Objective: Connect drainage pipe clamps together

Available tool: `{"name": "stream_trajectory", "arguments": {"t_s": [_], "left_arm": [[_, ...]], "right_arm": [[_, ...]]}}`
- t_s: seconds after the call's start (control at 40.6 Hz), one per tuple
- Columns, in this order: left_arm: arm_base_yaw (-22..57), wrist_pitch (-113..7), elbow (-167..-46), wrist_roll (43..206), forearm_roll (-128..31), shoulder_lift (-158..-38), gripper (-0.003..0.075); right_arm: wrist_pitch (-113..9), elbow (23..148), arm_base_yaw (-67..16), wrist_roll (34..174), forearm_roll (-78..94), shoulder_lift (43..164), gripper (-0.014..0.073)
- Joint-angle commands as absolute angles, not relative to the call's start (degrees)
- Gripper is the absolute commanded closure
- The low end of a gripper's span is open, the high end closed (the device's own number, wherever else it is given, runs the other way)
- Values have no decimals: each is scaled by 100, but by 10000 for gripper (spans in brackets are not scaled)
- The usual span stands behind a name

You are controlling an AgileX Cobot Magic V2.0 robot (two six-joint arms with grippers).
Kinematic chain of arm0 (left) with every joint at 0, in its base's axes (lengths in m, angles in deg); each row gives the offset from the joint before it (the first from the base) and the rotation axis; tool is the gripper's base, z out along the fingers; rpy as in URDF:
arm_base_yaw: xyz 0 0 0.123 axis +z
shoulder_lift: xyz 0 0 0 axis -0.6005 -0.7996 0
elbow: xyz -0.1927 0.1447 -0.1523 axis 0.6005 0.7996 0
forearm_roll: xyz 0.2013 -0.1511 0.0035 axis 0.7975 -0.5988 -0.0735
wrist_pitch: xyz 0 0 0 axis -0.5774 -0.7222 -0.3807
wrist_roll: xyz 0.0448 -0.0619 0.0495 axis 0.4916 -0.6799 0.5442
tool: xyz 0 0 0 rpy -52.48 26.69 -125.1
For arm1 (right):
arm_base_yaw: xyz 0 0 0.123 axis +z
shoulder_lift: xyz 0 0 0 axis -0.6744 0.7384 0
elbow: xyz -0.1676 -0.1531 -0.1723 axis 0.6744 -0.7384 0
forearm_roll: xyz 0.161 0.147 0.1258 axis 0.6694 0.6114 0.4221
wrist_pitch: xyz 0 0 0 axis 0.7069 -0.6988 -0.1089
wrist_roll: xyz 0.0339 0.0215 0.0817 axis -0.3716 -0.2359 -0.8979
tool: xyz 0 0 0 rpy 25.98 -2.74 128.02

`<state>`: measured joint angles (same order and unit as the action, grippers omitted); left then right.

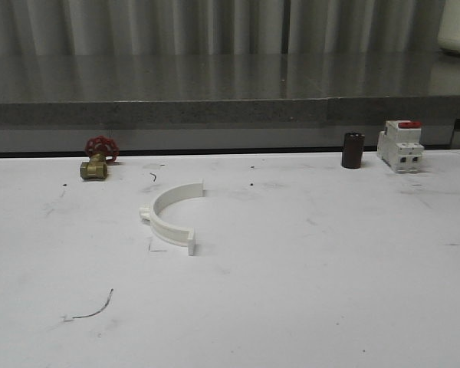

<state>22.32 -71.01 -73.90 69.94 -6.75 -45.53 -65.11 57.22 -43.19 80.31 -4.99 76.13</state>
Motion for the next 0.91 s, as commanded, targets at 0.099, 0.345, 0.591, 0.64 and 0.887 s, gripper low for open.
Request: {"name": "stream_trajectory", "arguments": {"t_s": [0.099, 0.345, 0.591, 0.64, 0.887], "left_arm": [[2238, -6654, -7521, 6998, -623, -4612, 741], [2238, -6654, -7521, 6998, -623, -4612, 741], [2238, -6654, -7521, 6998, -623, -4612, 741], [2238, -6654, -7521, 6998, -623, -4612, 741], [2238, -6654, -7521, 6998, -623, -4612, 741]], "right_arm": [[-6819, 6881, -4365, 8088, -496, 8996, 1], [-7698, 8240, -4365, 8088, -592, 10845, 1], [-8342, 9291, -4924, 8088, -815, 12277, 1], [-8415, 9417, -5100, 8088, -815, 12517, 1], [-8698, 10037, -5796, 8294, -818, 13763, 1]]}}
